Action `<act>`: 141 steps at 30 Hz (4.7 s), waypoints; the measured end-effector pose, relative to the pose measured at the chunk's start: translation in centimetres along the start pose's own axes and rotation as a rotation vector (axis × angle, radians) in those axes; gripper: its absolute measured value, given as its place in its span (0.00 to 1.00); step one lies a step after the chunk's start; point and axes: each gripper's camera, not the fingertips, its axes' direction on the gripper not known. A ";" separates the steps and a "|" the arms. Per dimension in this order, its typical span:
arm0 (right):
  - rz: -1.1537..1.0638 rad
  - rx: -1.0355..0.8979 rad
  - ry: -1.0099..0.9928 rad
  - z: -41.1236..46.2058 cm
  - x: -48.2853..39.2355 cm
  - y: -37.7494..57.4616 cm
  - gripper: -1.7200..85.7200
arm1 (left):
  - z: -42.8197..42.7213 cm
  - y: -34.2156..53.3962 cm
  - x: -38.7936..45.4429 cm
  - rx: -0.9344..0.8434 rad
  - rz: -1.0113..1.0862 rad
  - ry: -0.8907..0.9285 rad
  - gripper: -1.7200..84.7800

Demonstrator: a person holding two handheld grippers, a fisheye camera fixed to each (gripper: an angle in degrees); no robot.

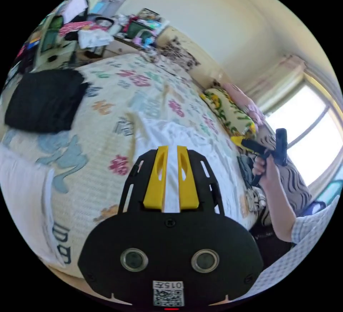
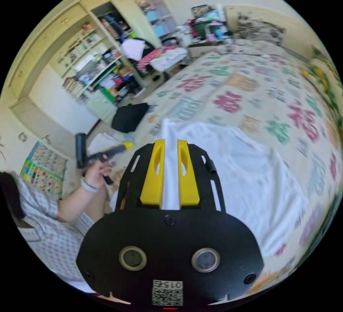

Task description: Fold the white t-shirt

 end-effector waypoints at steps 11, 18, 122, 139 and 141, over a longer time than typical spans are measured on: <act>0.711 0.155 0.216 -14.7 20.9 28.7 0.11 | 24.2 -10.3 30.7 -0.451 0.542 0.115 0.12; 0.716 0.120 0.123 -13.6 25.1 30.8 0.07 | 37.7 -9.6 40.8 -0.698 0.705 -0.173 0.10; 0.762 0.383 0.255 -11.9 18.0 63.9 0.12 | 10.7 -7.7 62.1 -0.431 0.861 0.041 0.10; 0.818 0.422 0.230 -13.8 24.7 58.9 0.01 | 31.2 -13.3 66.9 -0.521 0.790 -0.001 0.02; 0.783 0.427 0.258 -14.4 24.1 58.0 0.01 | 28.8 -15.7 64.4 -0.426 0.693 0.089 0.02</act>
